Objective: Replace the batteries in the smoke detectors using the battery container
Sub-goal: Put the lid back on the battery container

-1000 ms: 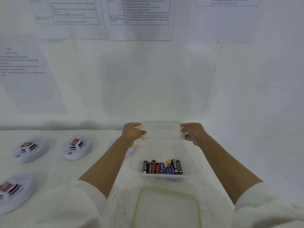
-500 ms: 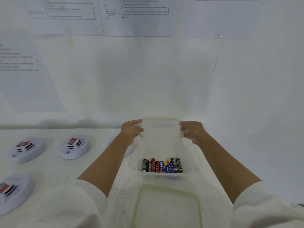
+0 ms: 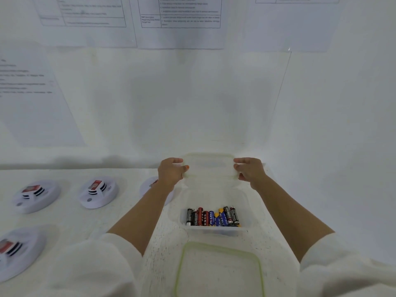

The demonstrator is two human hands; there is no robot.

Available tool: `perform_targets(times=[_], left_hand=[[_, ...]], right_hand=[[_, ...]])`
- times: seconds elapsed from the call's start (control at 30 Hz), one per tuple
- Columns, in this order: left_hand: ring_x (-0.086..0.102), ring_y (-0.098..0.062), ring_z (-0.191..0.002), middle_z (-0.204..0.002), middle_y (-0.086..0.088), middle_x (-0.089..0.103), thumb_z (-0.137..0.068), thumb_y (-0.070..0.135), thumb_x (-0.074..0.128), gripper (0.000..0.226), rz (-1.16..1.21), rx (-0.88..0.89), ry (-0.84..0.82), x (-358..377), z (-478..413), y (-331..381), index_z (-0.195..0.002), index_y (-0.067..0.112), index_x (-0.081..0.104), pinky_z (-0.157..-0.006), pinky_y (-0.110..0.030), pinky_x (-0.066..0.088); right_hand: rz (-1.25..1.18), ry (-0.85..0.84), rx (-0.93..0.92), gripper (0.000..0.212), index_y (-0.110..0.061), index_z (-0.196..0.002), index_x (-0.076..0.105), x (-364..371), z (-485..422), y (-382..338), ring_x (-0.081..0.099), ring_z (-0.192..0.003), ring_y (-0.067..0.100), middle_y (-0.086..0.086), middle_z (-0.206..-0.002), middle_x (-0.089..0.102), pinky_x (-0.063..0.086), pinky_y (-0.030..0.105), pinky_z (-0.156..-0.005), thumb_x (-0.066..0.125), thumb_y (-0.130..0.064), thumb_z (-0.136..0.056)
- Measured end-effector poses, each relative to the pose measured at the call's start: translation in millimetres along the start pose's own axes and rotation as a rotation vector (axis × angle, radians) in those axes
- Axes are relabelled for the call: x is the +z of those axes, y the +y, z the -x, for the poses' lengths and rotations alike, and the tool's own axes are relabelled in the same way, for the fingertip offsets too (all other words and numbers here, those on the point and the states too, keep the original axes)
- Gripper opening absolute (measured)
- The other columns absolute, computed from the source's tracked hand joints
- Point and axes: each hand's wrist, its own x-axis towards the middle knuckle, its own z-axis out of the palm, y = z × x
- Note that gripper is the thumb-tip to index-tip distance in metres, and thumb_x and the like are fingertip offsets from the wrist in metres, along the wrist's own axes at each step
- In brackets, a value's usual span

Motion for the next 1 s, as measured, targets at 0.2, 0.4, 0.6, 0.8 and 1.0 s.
perform_targets(times=[0.2,0.4,0.6,0.8,1.0], left_hand=[[0.059,-0.021,-0.081,-0.123,-0.018,0.056,-0.082,0.008,0.07,0.044,-0.042,-0.004,-0.001,0,-1,0,-0.122,0.001,0.055,-0.073,-0.025,0.051],[0.051,-0.024,-0.118,-0.132,-0.014,0.052,-0.088,0.02,0.063,0.048,-0.323,0.097,-0.058,-1,3,3,-0.132,0.005,0.048,-0.097,-0.025,0.034],[0.054,-0.025,-0.103,-0.133,-0.012,0.047,-0.084,0.01,0.066,0.055,-0.183,0.036,-0.051,1,4,5,-0.134,0.011,0.044,-0.097,-0.036,0.046],[0.057,-0.024,-0.095,-0.131,-0.013,0.048,-0.083,0.004,0.065,0.055,-0.185,0.074,-0.098,-2,5,5,-0.133,0.016,0.044,-0.089,-0.04,0.051],[0.052,-0.016,-0.092,-0.135,-0.009,0.048,-0.088,0.007,0.056,0.049,-0.523,0.228,-0.214,-5,14,17,-0.135,0.014,0.044,-0.071,-0.018,0.041]], right_hand=[[0.128,0.044,-0.087,0.032,-0.006,-0.115,0.061,-2,0,5,0.06,-0.09,0.025,0.011,-0.101,0.063,0.049,0.027,-0.076,0.066,-0.012,-0.084],[0.309,0.006,-0.207,0.035,-0.009,-0.127,0.053,2,7,7,0.046,-0.125,0.022,0.01,-0.136,0.048,0.035,0.027,-0.098,0.053,-0.015,-0.093],[0.243,-0.061,-0.172,0.047,-0.019,-0.139,0.037,7,10,4,0.047,-0.077,0.01,0.011,-0.109,0.049,0.037,0.025,-0.076,0.043,-0.005,-0.095],[0.3,-0.093,-0.18,0.053,-0.021,-0.141,0.032,4,8,0,0.047,-0.085,0.017,0.008,-0.104,0.047,0.04,0.027,-0.074,0.042,-0.001,-0.093],[0.454,-0.218,-0.094,0.068,-0.025,-0.146,0.025,-2,2,-13,0.05,-0.079,0.02,0.003,-0.116,0.05,0.049,0.032,-0.068,0.036,0.007,-0.087]])
